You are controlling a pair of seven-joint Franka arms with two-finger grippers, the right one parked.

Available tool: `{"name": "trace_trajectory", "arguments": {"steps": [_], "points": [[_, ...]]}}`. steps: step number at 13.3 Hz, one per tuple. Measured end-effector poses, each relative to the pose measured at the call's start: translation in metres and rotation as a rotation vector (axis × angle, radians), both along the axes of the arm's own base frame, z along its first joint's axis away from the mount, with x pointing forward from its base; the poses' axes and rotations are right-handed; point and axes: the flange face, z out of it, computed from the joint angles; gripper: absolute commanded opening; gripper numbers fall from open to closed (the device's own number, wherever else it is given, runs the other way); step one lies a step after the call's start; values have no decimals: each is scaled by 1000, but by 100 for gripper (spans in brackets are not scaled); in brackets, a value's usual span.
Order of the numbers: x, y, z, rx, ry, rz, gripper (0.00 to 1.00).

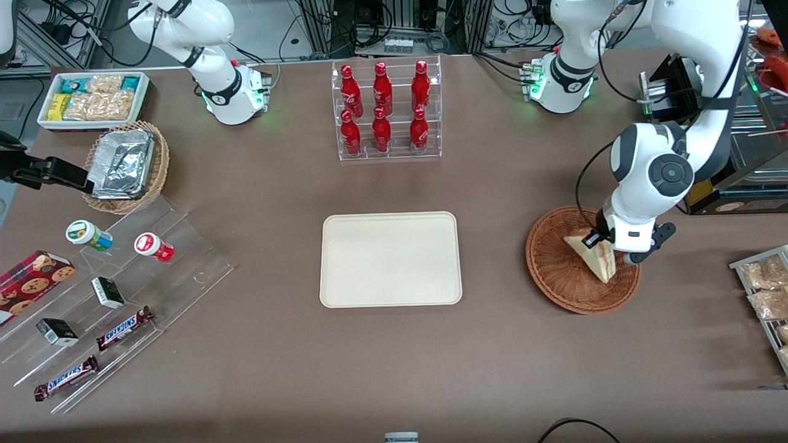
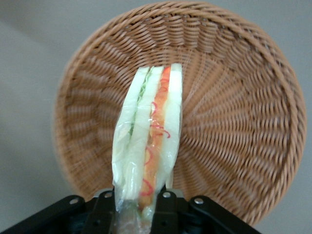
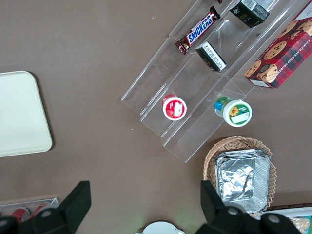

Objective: Place sandwich from basket to tray
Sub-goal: 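Lift the sandwich and carry it with the left gripper toward the tray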

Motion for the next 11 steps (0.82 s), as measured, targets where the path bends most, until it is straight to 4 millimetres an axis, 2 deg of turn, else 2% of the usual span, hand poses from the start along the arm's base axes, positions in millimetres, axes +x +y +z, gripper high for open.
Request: {"name": "trace_trajectory", "arguments": {"steps": [2, 4, 5, 7, 9, 11], "points": [[3, -48, 58, 25, 35, -76, 0], [1, -115, 113, 17, 20, -160, 0], [-3, -147, 130, -4, 14, -194, 0], [-10, -204, 145, -45, -4, -248, 0], [-15, -256, 141, -63, -11, -290, 0], [-19, -310, 130, -89, -7, -335, 0]]}}
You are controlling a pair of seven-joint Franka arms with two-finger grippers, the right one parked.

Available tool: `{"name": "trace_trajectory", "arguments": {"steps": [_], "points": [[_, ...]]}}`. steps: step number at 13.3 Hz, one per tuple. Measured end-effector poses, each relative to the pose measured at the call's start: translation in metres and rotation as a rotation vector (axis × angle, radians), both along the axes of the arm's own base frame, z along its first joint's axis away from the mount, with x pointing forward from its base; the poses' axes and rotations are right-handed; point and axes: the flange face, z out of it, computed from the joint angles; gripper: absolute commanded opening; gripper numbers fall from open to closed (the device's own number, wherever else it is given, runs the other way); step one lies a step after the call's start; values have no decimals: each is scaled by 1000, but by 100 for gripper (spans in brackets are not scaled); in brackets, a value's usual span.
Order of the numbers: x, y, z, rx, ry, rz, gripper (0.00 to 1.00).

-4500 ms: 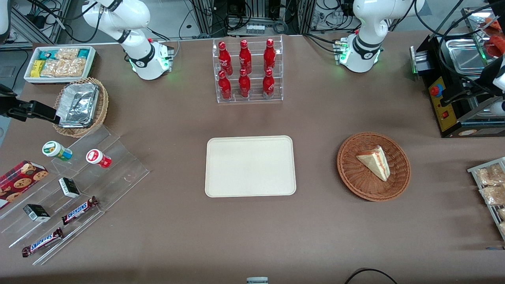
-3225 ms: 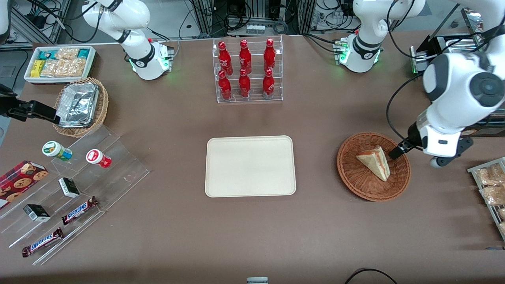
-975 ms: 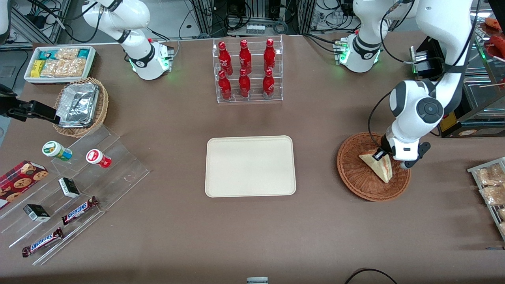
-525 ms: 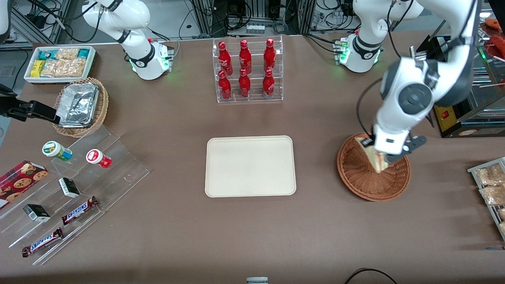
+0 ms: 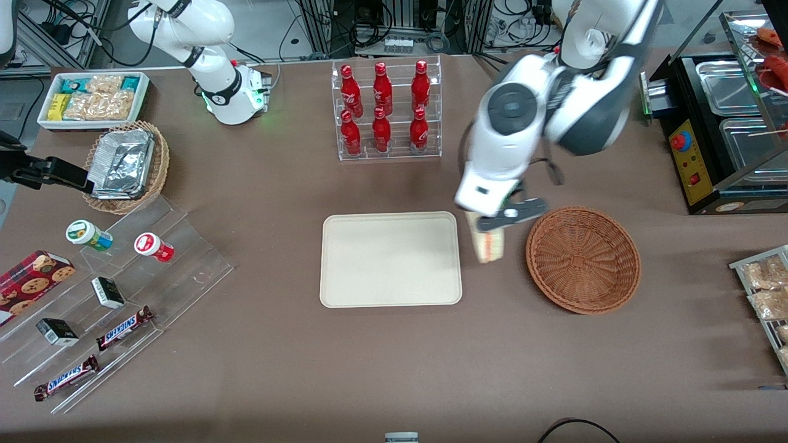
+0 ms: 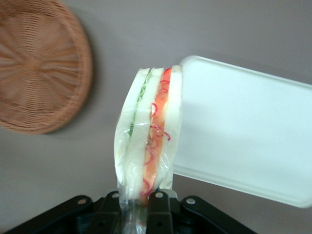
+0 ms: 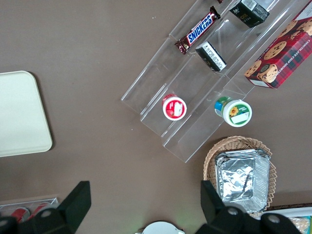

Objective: Place sandwich from basket to tray
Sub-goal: 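Lift the sandwich and carry it with the left gripper toward the tray, then lower the sandwich onto the tray and open the left gripper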

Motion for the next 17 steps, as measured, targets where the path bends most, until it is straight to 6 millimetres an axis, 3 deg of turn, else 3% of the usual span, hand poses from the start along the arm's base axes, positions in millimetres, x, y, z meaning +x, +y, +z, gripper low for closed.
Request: {"name": "trace_trajectory", "arguments": {"steps": [3, 9, 12, 14, 17], "points": [[-6, -72, -25, -38, 21, -67, 0], [-21, -148, -116, -92, 7, -144, 0], [-25, -175, -164, -92, -2, -135, 0], [-20, -182, -192, -54, -25, -113, 0], [-16, -183, -207, -35, -34, -101, 0]]}}
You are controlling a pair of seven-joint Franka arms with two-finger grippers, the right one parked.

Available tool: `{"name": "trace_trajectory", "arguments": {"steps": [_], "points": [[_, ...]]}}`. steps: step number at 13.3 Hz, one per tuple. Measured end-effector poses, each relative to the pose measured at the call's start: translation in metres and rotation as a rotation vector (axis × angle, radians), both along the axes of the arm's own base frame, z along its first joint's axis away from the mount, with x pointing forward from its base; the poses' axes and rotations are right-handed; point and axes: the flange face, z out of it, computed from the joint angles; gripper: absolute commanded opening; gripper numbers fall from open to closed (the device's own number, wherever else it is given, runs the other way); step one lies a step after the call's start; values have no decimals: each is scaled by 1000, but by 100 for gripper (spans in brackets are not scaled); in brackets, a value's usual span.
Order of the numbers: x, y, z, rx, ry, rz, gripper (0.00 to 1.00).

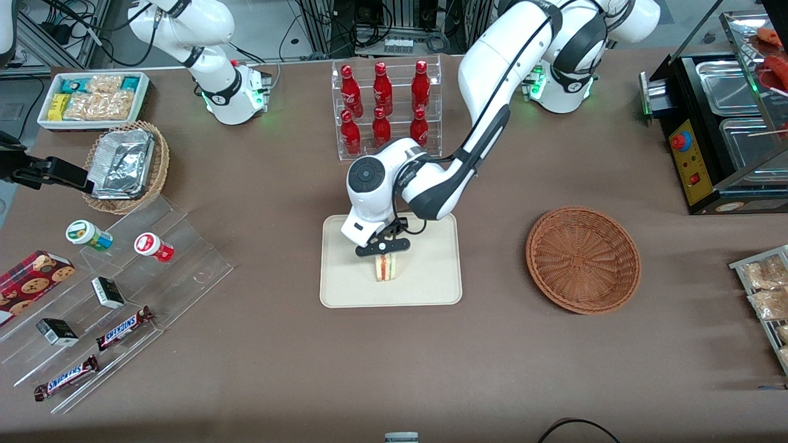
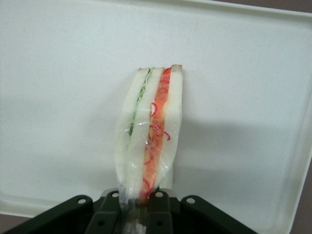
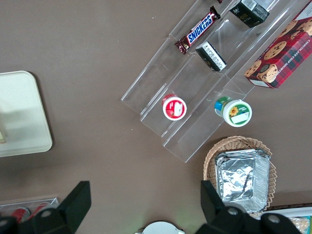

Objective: Place sandwich from basket to tray
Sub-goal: 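Lower the sandwich onto the tray and open the left gripper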

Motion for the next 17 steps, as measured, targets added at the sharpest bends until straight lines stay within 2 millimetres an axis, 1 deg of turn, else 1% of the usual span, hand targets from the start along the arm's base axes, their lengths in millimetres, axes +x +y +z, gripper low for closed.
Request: {"name": "trace_trajectory", "arguments": {"steps": [1, 2, 3, 4, 8, 9, 10, 11, 12, 14, 15, 17], "points": [[0, -1, 2, -2, -3, -1, 9], [-1, -3, 4, -4, -5, -4, 55], [-3, -5, 5, -3, -7, -7, 92], [-4, -6, 5, -3, -7, -10, 99], [-3, -7, 9, -6, -12, -10, 99], [-2, -7, 16, -5, -14, -5, 99], [1, -6, 31, -3, -18, 3, 99], [6, -3, 55, -5, -28, 22, 99], [11, 4, 88, -11, -42, 58, 99], [19, 27, 168, -32, -79, 167, 99], [20, 43, 206, -33, -90, 223, 99], [23, 88, 272, -7, -90, 302, 99]]}}
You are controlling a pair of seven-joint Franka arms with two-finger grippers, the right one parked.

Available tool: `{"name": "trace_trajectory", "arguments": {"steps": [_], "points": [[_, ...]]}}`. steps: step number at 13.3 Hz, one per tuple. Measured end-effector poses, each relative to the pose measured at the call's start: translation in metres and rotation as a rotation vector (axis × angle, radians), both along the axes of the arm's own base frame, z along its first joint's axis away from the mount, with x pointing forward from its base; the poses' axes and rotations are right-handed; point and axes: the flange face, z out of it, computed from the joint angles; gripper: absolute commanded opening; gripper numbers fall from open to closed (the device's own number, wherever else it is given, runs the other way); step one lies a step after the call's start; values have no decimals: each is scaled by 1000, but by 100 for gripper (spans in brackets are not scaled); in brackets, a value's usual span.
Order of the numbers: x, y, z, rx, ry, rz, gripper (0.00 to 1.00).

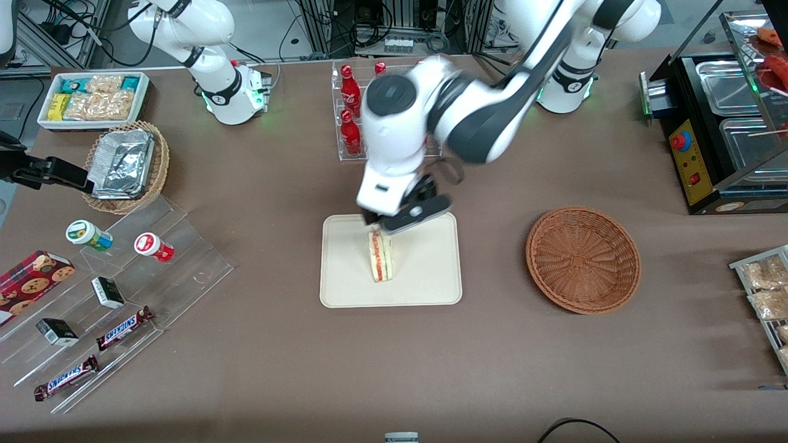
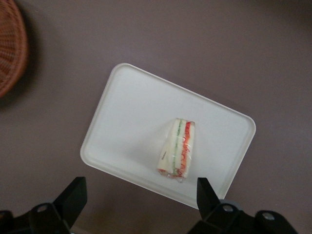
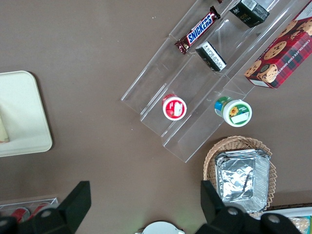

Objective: Place sandwich from basket to tray

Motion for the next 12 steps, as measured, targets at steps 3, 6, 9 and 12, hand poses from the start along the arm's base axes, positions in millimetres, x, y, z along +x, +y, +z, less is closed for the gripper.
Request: {"name": "trace_trajectory", "arguments": {"steps": [3, 6, 9, 12], "points": [[2, 81, 76, 23, -1, 93, 99], [-9, 158, 126, 56, 36, 60, 99], [-13, 242, 163, 48, 98, -28, 100], [-2, 326, 173, -10, 153, -70, 99]]}}
